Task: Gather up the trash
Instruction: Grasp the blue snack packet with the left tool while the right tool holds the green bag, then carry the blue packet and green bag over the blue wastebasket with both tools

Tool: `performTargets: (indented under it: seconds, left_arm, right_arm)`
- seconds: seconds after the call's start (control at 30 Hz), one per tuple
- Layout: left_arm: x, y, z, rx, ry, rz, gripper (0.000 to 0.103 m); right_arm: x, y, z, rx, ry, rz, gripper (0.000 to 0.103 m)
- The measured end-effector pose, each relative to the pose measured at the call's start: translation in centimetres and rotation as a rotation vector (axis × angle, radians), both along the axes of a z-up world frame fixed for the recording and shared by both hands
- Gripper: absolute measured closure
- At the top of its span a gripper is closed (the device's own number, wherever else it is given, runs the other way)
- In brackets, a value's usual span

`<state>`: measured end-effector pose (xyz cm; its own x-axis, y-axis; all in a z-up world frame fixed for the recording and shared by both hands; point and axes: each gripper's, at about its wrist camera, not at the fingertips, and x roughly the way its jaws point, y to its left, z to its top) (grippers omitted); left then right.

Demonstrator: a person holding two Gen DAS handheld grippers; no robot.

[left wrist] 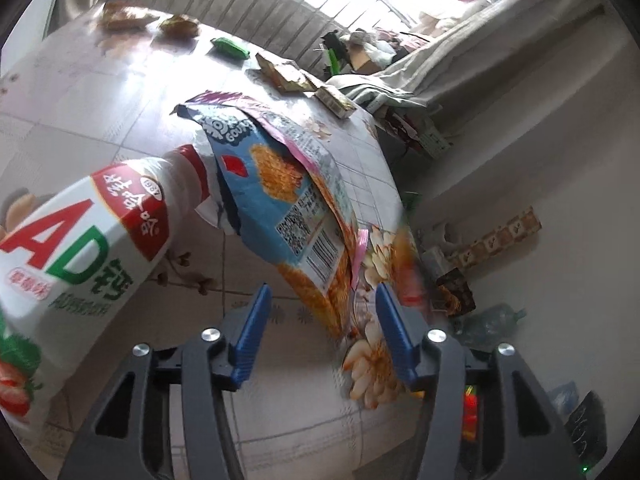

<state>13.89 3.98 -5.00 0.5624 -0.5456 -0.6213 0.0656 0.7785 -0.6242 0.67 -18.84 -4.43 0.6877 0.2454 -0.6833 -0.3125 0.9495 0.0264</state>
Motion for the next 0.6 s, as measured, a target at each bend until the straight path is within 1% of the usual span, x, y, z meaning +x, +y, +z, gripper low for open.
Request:
performTargets:
  seconds: [0.03,0.1,0.17,0.27,0.3,0.33,0.37,0.43,0.47,0.5,0.6]
  left_arm:
    - [0.4,0.0,-0.2,-0.016,0.010,0.012,0.049]
    - [1.1,0.0,-0.4,-0.041,0.025,0.033,0.049]
    - [1.7,-0.2,-0.6,-0.061,0.029,0.057,0.049]
    - [2.4,-0.4,-1.0,-0.058,0.034,0.092,0.050]
    - [2.6,-0.5,-1.1,-0.057,0.038,0.103,0.053]
    - [2.8,-0.6,-1.4,-0.058,0.042,0.111,0.060]
    - [2.9,-0.7,-1.5,-0.059,0.048,0.117,0.063]
    - [3.2,-0.8,-1.8,-0.066,0.055,0.123,0.075]
    - [3.3,-0.8,-2.0,-0.065,0.055,0.126,0.078]
    - [3.3,-0.8,-2.0,-0.064,0.053,0.129,0.084]
    - [3.4,-0.7,-1.6,-0.060,0.027,0.136,0.093]
  right_arm:
    - [0.2,-0.8,0.0,0.053,0.015,-0.011,0.043]
    - [0.3,-1.6,0.0,0.125,0.038,-0.019,0.043]
    - [-0.1,-2.0,-0.2,0.157,0.053,-0.029,0.043]
    - [-0.5,-1.8,-0.6,0.172,0.073,-0.018,0.043]
    - [-0.6,-1.5,-0.7,0.164,0.075,-0.010,0.043]
    - [-0.7,-1.1,-0.8,0.149,0.074,-0.004,0.043]
    - [-1.1,-0.5,-0.8,0.131,0.072,0.003,0.043]
    - [-1.3,0.3,-0.8,0.103,0.066,0.016,0.043]
    - [-1.3,0.5,-0.9,0.098,0.066,0.021,0.043]
    - [-1.3,0.9,-1.0,0.093,0.070,0.028,0.043]
    - [-1.1,1.3,-1.3,0.098,0.076,0.034,0.043]
